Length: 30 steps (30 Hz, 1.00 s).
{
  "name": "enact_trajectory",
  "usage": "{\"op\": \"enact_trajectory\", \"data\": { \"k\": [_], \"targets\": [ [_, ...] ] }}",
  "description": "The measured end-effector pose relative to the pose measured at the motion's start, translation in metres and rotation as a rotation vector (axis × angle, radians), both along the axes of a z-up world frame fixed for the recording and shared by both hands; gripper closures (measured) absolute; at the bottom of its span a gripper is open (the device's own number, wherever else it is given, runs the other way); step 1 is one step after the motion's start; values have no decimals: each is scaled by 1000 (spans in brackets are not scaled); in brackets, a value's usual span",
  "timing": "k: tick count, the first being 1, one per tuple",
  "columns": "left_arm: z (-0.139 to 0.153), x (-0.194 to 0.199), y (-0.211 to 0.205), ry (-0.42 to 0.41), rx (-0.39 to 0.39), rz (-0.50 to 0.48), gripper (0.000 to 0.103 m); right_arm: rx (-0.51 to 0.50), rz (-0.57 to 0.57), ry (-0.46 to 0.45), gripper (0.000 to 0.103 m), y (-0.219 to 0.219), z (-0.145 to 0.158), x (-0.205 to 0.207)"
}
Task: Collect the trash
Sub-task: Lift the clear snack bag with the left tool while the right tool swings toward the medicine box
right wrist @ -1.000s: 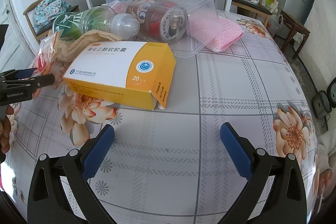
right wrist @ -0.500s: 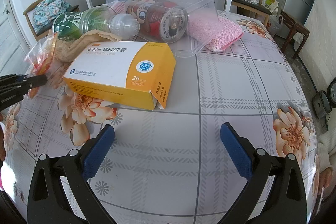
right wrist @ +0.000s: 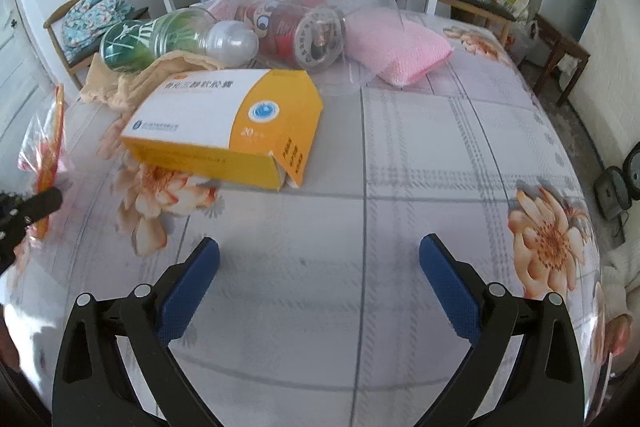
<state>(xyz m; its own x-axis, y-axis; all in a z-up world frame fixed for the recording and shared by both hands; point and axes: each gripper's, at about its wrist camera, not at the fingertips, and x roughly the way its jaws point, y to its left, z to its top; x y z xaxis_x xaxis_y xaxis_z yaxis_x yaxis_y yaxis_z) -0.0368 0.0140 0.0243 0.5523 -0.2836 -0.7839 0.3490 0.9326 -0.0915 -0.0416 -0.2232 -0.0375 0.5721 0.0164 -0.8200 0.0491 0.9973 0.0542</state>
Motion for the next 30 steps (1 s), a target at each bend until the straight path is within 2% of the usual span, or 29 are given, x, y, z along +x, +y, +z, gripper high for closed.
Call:
{"op": "enact_trajectory", "data": {
  "k": [4,8,9,12,14,18,19,20,22,25,30],
  "targets": [
    [-2,-7,5,7,-36,1,90,-10,37,-14,6,-13,28,6],
    [-3,-8,12,10,-63,3,90,-107,99,-56,6,-14,65,27],
    [-4,-8,12,11,-66,3,90,-135,123,-54,6,-12,73,36],
    [-3,-7,16,16,-83,5,90,-132,238,-63,6,10,93,55],
    [-2,-8,22,18,-105,16,90,-142,332,-73,6,37,99,67],
    [-2,-9,33,20,-131,35,90,-188,540,-108,6,105,96,76],
    [-2,-10,36,23,-139,37,90,-226,587,-112,6,121,93,77],
    [-3,-10,38,25,-145,39,90,-274,624,-121,6,135,90,77],
    [-4,-11,41,27,-148,40,90,-299,666,-129,6,148,88,77],
    [-4,-12,44,28,-155,39,90,-294,701,-105,6,143,83,75],
    [-5,-11,44,34,-160,31,90,-242,721,0,6,93,65,73]
  ]
}}
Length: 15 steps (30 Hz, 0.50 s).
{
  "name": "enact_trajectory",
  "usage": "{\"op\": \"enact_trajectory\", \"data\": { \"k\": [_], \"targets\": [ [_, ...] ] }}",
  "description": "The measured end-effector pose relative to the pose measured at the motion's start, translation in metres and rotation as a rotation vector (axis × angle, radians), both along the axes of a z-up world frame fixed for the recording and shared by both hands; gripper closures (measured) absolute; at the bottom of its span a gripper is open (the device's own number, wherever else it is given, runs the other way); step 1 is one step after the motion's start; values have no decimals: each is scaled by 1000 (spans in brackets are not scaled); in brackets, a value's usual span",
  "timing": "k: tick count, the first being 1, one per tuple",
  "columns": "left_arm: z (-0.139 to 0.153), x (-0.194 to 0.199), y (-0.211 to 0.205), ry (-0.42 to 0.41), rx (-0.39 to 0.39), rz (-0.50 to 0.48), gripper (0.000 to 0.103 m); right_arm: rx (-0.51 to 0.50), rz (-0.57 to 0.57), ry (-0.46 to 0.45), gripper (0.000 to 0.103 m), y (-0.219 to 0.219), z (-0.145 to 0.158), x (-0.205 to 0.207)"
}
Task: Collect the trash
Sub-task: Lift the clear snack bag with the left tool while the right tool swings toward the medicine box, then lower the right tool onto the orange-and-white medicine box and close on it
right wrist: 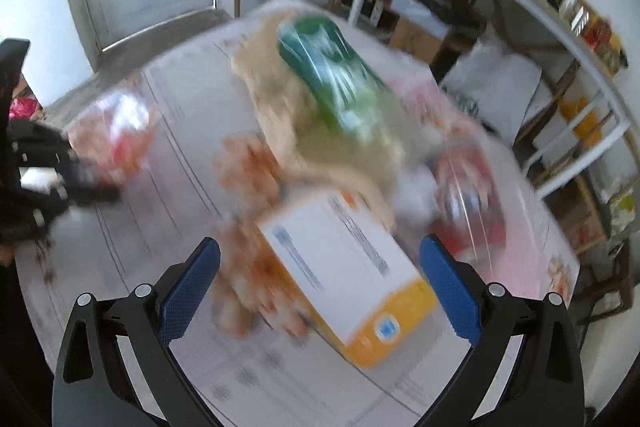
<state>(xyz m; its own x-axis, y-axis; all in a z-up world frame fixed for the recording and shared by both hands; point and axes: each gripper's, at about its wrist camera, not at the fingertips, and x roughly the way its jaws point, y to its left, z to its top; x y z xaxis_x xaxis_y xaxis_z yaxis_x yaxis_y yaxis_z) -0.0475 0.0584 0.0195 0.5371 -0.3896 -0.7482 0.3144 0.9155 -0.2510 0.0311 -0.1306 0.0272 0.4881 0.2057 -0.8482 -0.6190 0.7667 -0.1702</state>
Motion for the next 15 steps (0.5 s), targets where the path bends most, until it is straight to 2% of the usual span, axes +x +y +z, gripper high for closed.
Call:
{"op": "enact_trajectory", "data": {
  "k": [5,9,15],
  "targets": [
    [0,1,-4,1,-2,-7,90,66,16,88,6,-28,-9,14],
    [-1,1,-3,4,-5,-7,90,14,82,158,6,-19,-27,21],
    [-1,2,-4,5,-5,-11,90,-73,117,154,6,-5,-40,25]
  ]
}}
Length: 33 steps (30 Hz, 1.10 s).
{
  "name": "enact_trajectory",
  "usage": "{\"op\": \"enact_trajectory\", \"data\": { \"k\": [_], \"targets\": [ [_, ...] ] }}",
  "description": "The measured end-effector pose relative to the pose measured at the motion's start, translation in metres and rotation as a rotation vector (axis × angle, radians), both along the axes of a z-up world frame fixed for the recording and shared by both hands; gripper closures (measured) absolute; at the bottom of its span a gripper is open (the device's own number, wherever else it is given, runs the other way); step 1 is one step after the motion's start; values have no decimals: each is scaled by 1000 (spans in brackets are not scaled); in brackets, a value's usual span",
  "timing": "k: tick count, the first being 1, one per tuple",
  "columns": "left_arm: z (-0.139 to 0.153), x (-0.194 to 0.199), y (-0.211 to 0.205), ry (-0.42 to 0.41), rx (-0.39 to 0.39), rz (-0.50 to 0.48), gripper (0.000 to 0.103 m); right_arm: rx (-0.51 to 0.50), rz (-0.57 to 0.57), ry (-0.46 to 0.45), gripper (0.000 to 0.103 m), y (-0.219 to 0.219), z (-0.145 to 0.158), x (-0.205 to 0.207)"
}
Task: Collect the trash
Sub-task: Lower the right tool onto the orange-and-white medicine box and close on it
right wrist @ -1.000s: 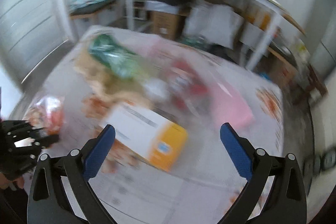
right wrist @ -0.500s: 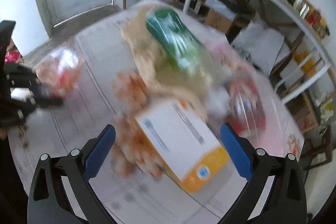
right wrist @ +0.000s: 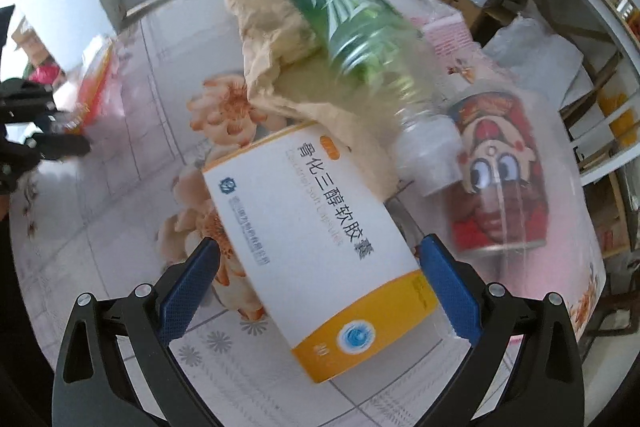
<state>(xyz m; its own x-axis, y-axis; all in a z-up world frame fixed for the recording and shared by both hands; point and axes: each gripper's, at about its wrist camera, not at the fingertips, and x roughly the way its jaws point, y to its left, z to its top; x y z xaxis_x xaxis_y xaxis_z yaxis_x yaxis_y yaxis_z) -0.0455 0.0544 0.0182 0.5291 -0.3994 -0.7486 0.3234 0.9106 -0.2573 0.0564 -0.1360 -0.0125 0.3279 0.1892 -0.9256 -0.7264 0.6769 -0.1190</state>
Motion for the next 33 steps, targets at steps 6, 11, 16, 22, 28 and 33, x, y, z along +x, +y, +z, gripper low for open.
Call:
{"op": "enact_trajectory", "data": {
  "k": [6,11,16,22,28,33],
  "targets": [
    [-1,0,1,3,-5,4,89,20,1,53,7,4,-10,10],
    [-3,2,-1,10,1,-5,89,78,-19,89,25,1,-9,4],
    [-5,1,-5,11,14,-18,89,100,-32,69,28,0,-8,-14],
    [1,-4,-11,2,22,-37,89,125,-40,44,30,0,-2,-45],
    [15,-20,-12,-14,4,-42,90,178,-44,8,30,-10,24,-74],
    [67,-57,5,-115,23,-1,90,203,-27,-43,30,-8,53,-97]
  ]
}}
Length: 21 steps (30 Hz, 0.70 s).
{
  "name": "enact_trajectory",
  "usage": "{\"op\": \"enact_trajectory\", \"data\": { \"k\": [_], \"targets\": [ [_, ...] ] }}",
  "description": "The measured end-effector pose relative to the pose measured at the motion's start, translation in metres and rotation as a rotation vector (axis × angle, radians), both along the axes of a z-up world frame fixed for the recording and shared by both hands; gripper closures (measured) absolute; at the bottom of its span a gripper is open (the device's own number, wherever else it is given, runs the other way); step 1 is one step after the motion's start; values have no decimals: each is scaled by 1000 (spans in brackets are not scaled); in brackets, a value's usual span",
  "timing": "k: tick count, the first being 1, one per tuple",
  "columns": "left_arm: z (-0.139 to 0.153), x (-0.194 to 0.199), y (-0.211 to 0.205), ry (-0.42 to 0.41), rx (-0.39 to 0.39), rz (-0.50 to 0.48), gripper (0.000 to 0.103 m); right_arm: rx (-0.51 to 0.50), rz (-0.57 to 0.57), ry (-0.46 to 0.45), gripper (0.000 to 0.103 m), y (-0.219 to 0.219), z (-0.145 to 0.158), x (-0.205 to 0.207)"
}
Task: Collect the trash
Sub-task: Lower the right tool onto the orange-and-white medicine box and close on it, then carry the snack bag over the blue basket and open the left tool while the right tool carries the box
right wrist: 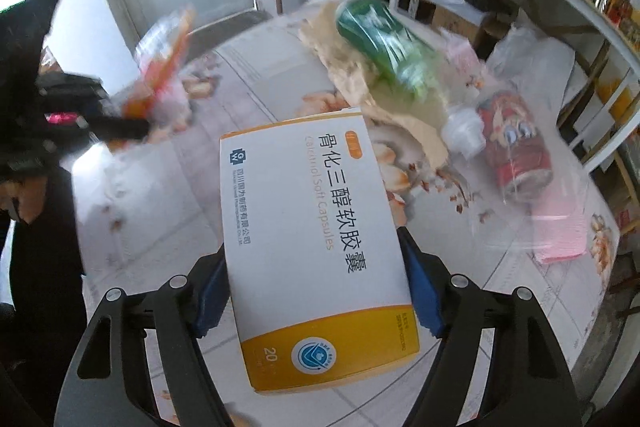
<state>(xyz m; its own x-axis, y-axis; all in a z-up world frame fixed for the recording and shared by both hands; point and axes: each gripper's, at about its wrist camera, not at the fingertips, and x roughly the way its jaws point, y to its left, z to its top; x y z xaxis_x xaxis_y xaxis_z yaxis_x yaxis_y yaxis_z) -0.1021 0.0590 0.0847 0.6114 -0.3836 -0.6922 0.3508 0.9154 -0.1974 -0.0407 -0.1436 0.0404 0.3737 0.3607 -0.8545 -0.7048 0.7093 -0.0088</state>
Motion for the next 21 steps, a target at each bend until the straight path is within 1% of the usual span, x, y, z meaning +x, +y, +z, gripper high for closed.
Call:
{"op": "enact_trajectory", "data": {
  "k": [2,3,5,6,7,8,10,11,12,14,15,16,17,19,20,21],
  "targets": [
    [24,-23,19,-47,12,42,90,11,26,-33,30,14,15,-11],
    [36,-40,34,-69,19,77,90,18,37,-42,30,19,21,-15],
    [51,-78,72,-92,40,172,90,44,92,-67,30,45,39,-32],
    [53,-92,85,-91,50,208,90,52,112,-75,30,58,44,-38],
    [52,-114,106,-82,72,265,90,65,148,-84,30,75,50,-47],
    [48,-134,127,-62,93,324,90,79,188,-92,30,94,56,-57],
    [32,-169,159,-7,110,416,90,109,252,-102,30,125,63,-75],
    [15,-193,180,43,133,482,90,136,306,-99,30,149,68,-90],
    [0,-212,197,89,146,532,90,150,337,-97,30,163,70,-101],
    [-31,-243,221,169,151,603,90,183,411,-88,30,198,73,-126],
    [-58,-264,236,235,136,649,90,206,460,-67,30,222,73,-143],
    [-80,-279,247,282,121,683,90,218,489,-50,30,237,71,-154],
    [-109,-298,257,335,118,725,90,224,530,-28,30,257,67,-168],
    [-153,-322,271,407,86,780,90,224,579,-3,30,286,60,-193],
    [-171,-330,276,431,68,801,90,225,604,15,30,298,56,-205],
    [-197,-341,281,466,46,828,90,225,629,40,30,316,50,-220]
  ]
}}
